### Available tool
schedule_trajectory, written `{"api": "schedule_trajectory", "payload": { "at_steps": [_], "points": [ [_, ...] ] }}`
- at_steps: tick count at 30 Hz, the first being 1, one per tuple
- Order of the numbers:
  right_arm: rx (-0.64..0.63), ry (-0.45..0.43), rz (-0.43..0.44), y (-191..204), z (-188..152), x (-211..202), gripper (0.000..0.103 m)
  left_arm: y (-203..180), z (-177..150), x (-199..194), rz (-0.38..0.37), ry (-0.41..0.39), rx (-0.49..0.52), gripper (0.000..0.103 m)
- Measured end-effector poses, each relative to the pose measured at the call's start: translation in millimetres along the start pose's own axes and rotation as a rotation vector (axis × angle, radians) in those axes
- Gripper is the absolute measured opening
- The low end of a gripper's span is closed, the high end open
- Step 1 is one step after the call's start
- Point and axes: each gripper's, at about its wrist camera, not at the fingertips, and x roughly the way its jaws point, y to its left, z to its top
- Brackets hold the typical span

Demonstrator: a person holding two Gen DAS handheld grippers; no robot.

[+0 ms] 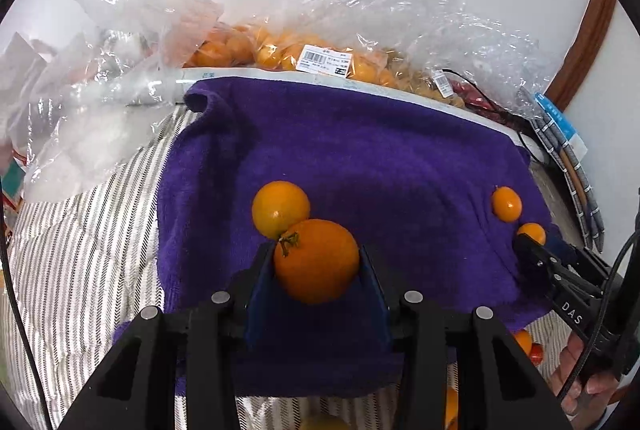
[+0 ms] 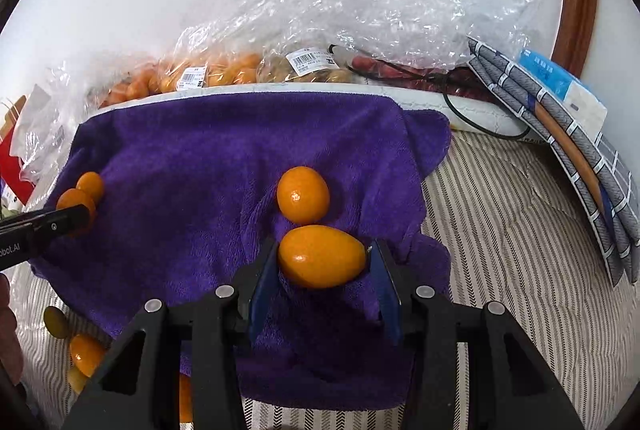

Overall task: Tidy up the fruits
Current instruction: 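Lower both fruits onto the towel beside the small oranges and open both tools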

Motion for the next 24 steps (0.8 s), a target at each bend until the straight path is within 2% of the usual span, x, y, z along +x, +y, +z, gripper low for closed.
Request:
{"api": "schedule_trajectory", "payload": {
  "at_steps": [14,17,22,24],
  "points": [
    [-0.058,0.000,-0.050,8.4,-4.4,4.4,0.049,-5.6,-2.4,8.0,0.013,-0.001,0.032,0.041],
    [-0.059,0.000,-0.039,8.7,-4.1,3.2,0.052,-6.8,-2.2,7.6,0.008,-0.001,0.035,0.046],
    [-0.060,-0.019,-0.031,9.4,-4.6,-2.3,0.058,-8.4,0.3,-3.0,-0.020,-0.019,0.030,0.061],
    [-0.062,-0.033,-0.049,10.1,-4.3,-8.2,0.058,-9.0,2.3,-9.8,-0.031,-0.030,0.031,0.062]
  ]
}}
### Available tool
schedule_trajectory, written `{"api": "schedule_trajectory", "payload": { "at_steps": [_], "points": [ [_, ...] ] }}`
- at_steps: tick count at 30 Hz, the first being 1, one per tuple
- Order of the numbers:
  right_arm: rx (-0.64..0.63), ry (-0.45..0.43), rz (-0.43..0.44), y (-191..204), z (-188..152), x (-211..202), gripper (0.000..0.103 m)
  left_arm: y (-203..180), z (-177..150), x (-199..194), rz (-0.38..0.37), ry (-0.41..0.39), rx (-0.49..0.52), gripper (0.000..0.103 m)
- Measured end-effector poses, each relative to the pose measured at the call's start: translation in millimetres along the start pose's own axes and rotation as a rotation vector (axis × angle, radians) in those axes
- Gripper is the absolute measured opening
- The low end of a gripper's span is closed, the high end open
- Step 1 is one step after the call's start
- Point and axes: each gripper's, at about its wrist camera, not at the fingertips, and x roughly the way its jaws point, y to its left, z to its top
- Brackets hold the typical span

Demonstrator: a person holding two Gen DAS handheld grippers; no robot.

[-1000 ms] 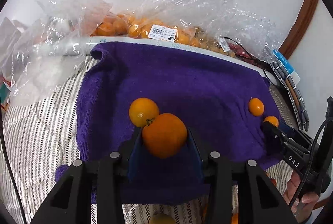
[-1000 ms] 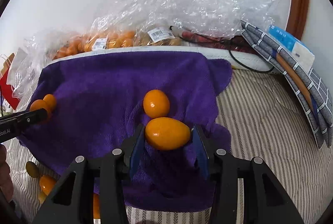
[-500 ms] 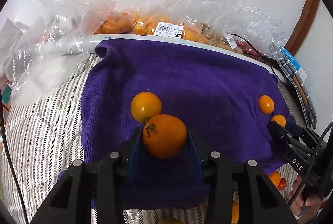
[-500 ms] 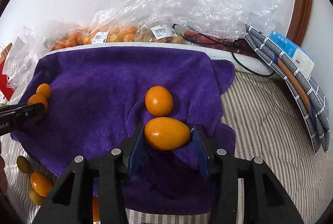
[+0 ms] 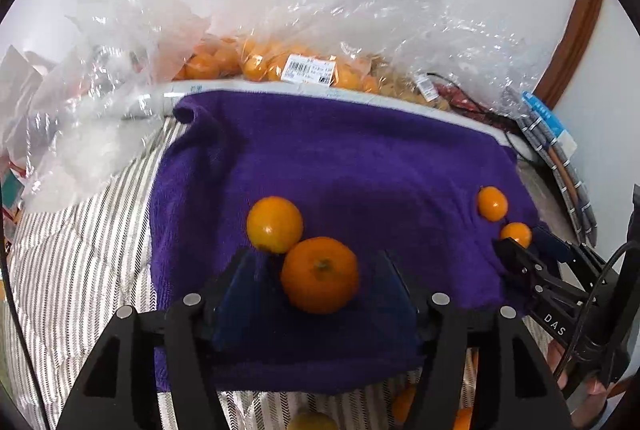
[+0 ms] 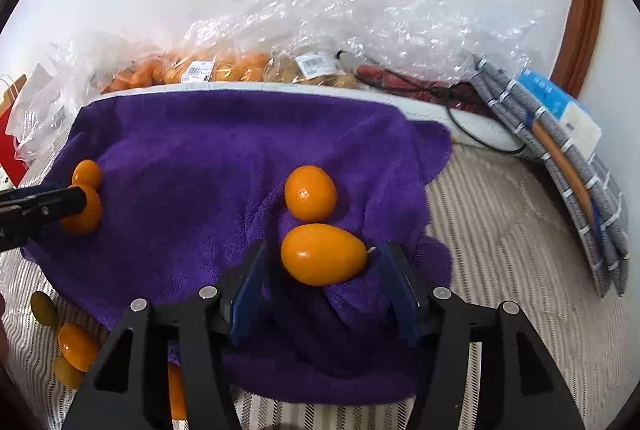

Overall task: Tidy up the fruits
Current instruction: 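Lower both fruits onto the towel beside the small oranges and open both tools, then grasp the greenish-yellow fruit with the left tool while the right tool grasps the small red fruit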

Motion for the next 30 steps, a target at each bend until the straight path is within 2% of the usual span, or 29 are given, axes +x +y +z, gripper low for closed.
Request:
{"api": "schedule_trajectory", "payload": {
  "at_steps": [3,6,8,10,15,22,30],
  "points": [
    [0.021,-0.044,0.011,-2.7,4.4,-20.0,0.059,1.1,3.6,-9.5,-0.027,-0.013,-0.016,0.062],
    [0.065,-0.056,0.035,-8.3,8.1,-40.7,0.068,2.3,5.4,-22.9,-0.011,-0.020,-0.021,0.062],
    [0.070,-0.071,0.044,-9.3,5.3,-56.7,0.070,4.1,4.7,-35.9,-0.017,-0.034,-0.025,0.062],
    [0.055,-0.070,0.049,-7.1,-0.2,-68.8,0.070,8.2,0.7,-49.2,-0.027,-0.046,-0.028,0.063],
    [0.069,-0.036,0.081,-6.7,-31.2,-79.6,0.070,26.2,-23.4,-73.6,0.002,-0.052,-0.051,0.064],
    [0.036,0.027,0.108,0.0,-80.4,-69.1,0.048,51.1,-65.1,-93.9,-0.001,-0.050,-0.123,0.064],
    [0.061,0.063,0.139,-2.6,-83.5,-56.1,0.034,46.8,-87.5,-90.8,0.010,-0.035,-0.112,0.064]
  ]
}}
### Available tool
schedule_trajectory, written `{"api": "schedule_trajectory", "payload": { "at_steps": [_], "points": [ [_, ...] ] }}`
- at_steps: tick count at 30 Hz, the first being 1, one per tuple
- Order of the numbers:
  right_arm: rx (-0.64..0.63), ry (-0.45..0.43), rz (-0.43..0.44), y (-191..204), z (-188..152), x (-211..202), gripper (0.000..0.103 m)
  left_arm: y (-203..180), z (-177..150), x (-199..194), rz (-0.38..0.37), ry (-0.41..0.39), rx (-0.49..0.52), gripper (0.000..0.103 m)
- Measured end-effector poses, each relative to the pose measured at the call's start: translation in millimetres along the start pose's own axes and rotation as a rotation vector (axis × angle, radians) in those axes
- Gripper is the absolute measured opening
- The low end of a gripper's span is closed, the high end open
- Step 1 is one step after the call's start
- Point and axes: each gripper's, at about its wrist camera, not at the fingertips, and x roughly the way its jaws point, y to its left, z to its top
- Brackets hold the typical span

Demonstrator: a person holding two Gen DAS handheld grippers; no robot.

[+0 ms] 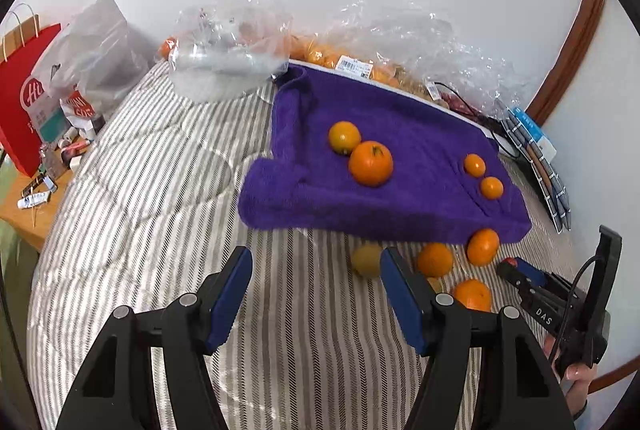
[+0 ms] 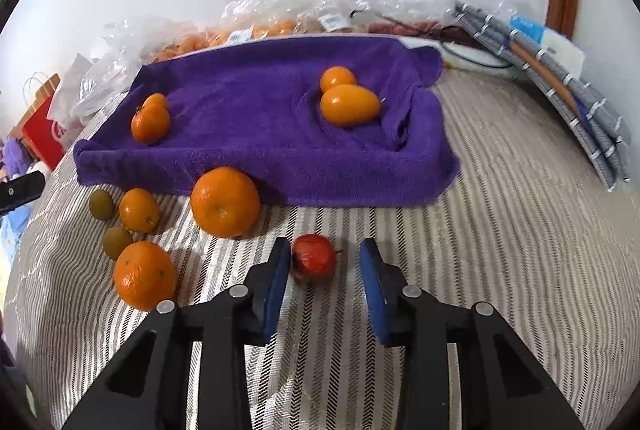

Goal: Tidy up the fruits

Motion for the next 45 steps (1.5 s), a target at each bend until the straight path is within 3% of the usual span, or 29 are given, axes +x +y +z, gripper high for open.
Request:
{"api": "schedule_trajectory", "payload": {
  "at_steps": [3,11,14,16,18,28,38,45],
  "points": [
    [-0.002,-0.001,0.001,0.6,0.2,0.6,0.026,-7.0,-2.6,7.8,0.007,0.020,0.016,0.063],
    [0.044,-0.067,0.007,-15.1,-12.2,-20.1,0.026,-33.8,-6.3,40.0,0.003,0.058,0.075,0.060],
    [0.087,-0.085,0.018,-25.4,-16.1,-25.4,0.026,-38.8,-10.9,51.1,0.012,0.067,0.083,0.050],
    [0.101,-0.098,0.015,-28.6,-17.1,-27.9,0.026,-39.9,-15.1,54.3,0.002,0.056,0.079,0.035],
    [0.101,-0.112,0.019,-28.0,-17.2,-29.9,0.026,-41.6,-19.9,54.8,-0.003,0.025,0.089,0.027],
    [0.100,-0.147,0.045,-28.0,-18.2,-36.1,0.026,-42.8,-24.3,44.9,-0.069,-0.067,0.083,0.027],
    [0.109,-0.201,0.089,-30.8,-19.8,-45.4,0.026,-32.8,-23.7,32.1,-0.061,-0.135,0.029,0.027],
    [0.130,-0.234,0.125,-36.1,-22.8,-51.8,0.026,-41.7,-26.5,19.1,-0.067,-0.195,0.079,0.027]
  ]
}}
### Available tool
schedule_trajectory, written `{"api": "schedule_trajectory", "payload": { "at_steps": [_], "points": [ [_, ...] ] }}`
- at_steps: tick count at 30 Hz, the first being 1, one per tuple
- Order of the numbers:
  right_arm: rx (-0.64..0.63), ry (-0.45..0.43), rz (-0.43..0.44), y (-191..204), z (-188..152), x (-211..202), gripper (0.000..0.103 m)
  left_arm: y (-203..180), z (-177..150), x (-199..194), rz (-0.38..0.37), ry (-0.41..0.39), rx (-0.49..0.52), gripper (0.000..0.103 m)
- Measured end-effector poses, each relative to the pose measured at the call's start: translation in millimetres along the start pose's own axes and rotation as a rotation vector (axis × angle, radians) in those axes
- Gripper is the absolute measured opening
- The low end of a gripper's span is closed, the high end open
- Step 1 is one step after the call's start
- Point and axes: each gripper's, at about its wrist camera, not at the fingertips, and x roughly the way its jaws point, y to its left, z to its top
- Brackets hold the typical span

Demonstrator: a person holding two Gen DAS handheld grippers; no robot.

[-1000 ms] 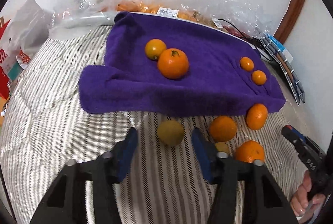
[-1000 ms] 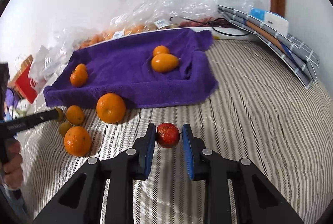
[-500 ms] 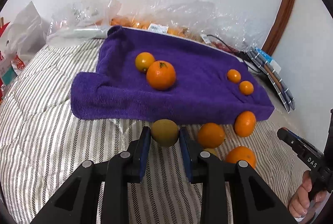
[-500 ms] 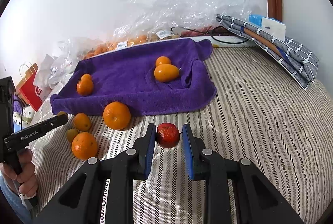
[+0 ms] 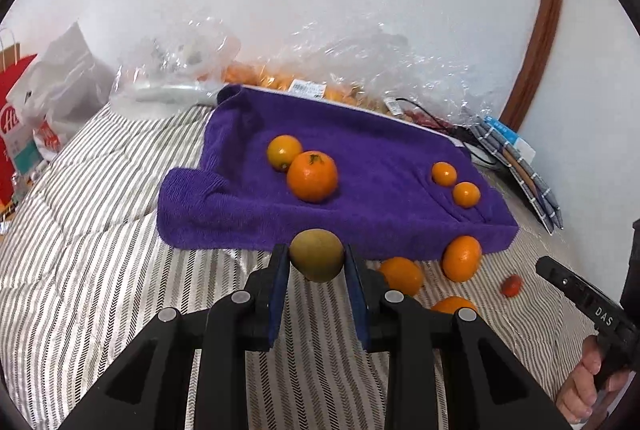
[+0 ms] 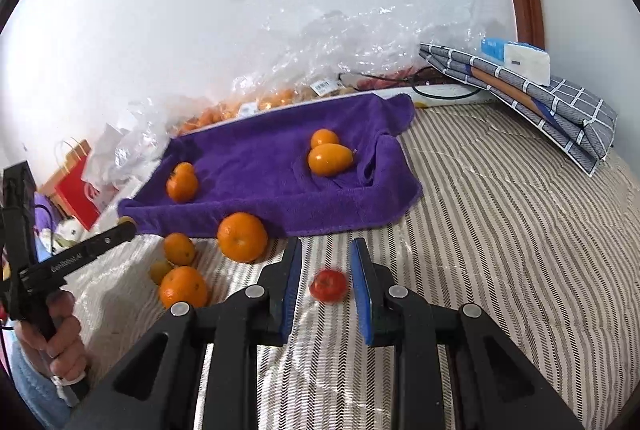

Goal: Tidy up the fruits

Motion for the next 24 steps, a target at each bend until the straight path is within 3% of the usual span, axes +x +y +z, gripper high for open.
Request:
{"api": "schedule_trajectory", "payload": {
  "at_steps": [8,12,24],
  "points": [
    [0.015,0.040,-0.010,-1.4,0.1,6.4,0.024,0.3,0.3,0.5,-0.009,0.006,-0.007,0.027],
    [-0.001,0.079,-0.011,1.7,-1.5,11.7,0.030,0.4,-1.0,3.2,-0.012,0.023,-0.009,0.027],
    [-0.154,0.232,-0.111,25.5,-10.1,41.0,0.031,2.3,-0.8,1.6,-0.030,0.019,-0.024,0.027]
  ]
}}
